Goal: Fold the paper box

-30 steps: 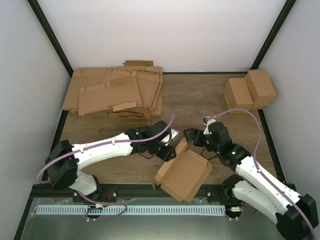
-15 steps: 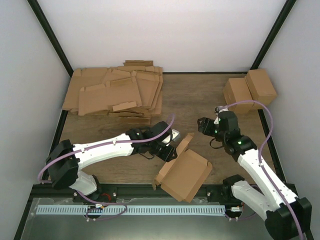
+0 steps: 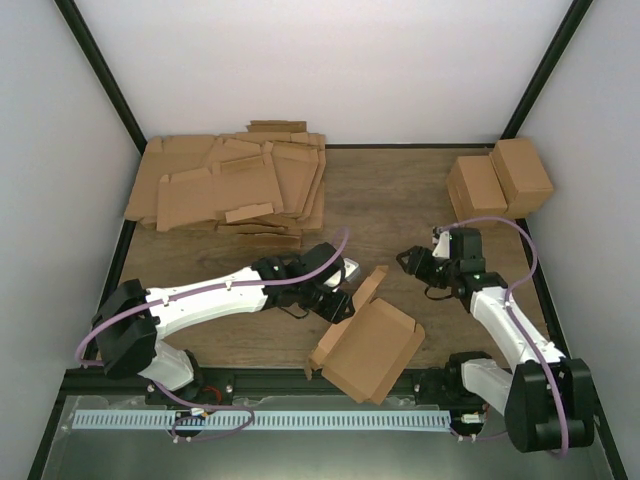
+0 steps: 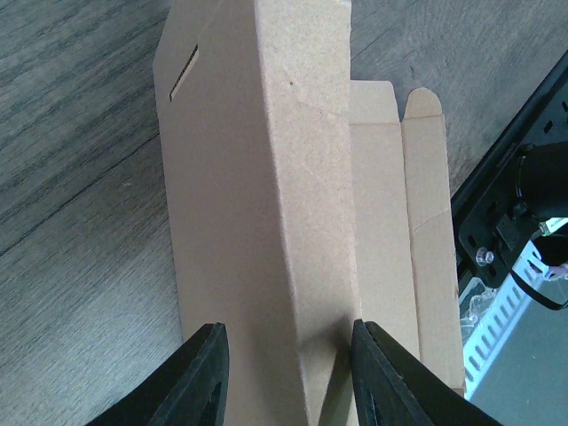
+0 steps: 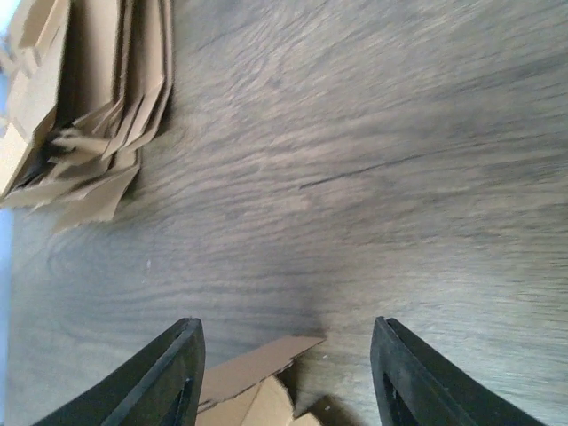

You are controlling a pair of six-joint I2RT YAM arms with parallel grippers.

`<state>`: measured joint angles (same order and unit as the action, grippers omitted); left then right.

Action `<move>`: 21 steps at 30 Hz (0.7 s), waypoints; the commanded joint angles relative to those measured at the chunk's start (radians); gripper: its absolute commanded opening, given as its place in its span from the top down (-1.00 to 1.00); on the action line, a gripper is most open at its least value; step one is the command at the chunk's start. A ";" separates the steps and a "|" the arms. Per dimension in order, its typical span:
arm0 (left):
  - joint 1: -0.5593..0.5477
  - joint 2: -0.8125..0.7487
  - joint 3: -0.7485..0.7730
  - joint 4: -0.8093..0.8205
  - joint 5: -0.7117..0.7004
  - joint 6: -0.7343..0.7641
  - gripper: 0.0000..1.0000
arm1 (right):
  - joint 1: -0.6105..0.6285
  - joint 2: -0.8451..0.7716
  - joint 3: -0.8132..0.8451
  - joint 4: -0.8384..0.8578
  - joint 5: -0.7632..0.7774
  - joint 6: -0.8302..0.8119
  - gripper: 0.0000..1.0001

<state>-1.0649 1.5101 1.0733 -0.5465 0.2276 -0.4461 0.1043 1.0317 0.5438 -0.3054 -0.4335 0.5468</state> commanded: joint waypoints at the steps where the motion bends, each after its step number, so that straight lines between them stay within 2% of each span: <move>1: 0.000 0.024 -0.006 -0.031 -0.048 -0.005 0.20 | -0.019 -0.015 -0.011 0.107 -0.183 0.007 -0.02; 5: 0.000 0.030 0.003 -0.033 -0.048 -0.005 0.20 | -0.018 -0.059 -0.015 0.127 -0.222 0.004 0.14; 13: 0.000 0.020 0.009 -0.027 -0.049 -0.008 0.20 | -0.018 -0.083 -0.082 0.130 -0.244 -0.025 0.13; 18: 0.000 0.005 -0.004 0.009 -0.027 -0.020 0.20 | -0.018 -0.120 -0.200 0.271 -0.289 0.001 0.25; 21: 0.001 0.007 -0.006 0.010 -0.034 -0.025 0.20 | -0.017 -0.190 -0.272 0.346 -0.231 0.024 0.24</move>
<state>-1.0649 1.5101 1.0744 -0.5293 0.2276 -0.4583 0.0891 0.9199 0.3283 -0.0875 -0.6815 0.5476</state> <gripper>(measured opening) 0.401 0.372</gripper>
